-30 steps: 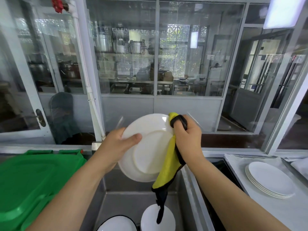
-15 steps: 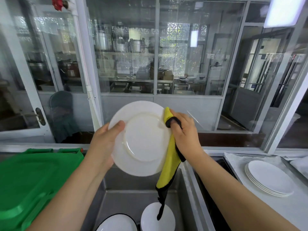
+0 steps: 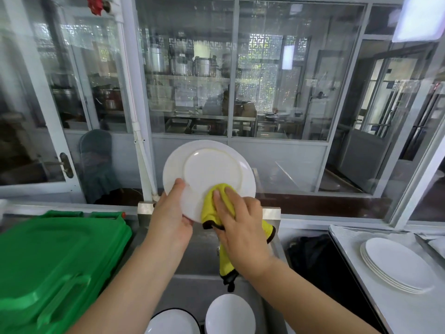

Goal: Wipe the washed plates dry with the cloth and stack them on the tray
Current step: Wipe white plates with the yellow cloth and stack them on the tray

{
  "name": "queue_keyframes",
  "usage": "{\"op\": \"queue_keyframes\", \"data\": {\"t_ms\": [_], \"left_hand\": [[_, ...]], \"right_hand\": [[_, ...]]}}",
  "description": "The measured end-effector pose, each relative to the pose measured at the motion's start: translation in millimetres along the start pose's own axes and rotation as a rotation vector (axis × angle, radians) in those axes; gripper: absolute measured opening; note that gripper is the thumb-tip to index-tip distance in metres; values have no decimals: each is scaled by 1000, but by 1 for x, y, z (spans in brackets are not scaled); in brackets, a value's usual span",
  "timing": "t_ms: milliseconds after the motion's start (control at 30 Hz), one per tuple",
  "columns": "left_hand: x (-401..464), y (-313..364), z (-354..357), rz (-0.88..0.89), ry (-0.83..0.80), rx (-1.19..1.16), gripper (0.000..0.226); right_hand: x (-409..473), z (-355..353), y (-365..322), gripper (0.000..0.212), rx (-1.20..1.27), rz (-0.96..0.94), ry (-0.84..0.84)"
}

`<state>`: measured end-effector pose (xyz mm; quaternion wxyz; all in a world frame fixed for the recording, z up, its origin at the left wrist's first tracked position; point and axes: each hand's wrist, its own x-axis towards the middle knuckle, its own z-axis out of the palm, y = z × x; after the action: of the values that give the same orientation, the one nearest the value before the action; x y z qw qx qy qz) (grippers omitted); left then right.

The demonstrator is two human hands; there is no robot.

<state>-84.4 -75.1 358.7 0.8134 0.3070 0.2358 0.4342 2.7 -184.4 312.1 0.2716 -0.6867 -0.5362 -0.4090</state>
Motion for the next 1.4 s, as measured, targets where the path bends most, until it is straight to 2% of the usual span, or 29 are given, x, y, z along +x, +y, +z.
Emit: {"op": "queue_keyframes", "data": {"t_ms": [233, 400, 567, 667, 733, 833, 933, 1067, 1200, 1300, 1400], "left_hand": [[-4, -2, -2, -41, -82, 73, 16], [2, 8, -9, 13, -95, 27, 13], [8, 22, -24, 51, -88, 94, 15], [7, 30, -35, 97, -142, 198, 12], [6, 32, -40, 131, -202, 239, 13], [2, 29, -44, 142, -281, 347, 25], [3, 24, -47, 129, -312, 345, 20], [11, 22, -50, 114, -345, 342, 23], [14, 15, -46, 82, -339, 358, 12], [15, 7, -38, 78, -384, 409, 9], [14, -11, -27, 97, -420, 480, 16]], "right_hand": [[7, 3, -10, 47, 55, -188, 13], [-4, -8, 11, 50, 30, -290, 0], [-13, -13, 26, 55, 53, -95, 37], [-6, -18, 25, 60, 110, 21, -15], [7, -21, 19, 55, 126, 57, -41], [34, -24, 2, 50, 85, 63, -88], [42, -23, -16, 45, 38, -6, -133], [15, -16, -30, 50, 35, -80, -167], [-23, -27, -17, 49, 25, -95, -244], [-42, -43, 11, 58, -63, -24, -275], [-57, -61, 45, 63, -171, 151, -253]]}}
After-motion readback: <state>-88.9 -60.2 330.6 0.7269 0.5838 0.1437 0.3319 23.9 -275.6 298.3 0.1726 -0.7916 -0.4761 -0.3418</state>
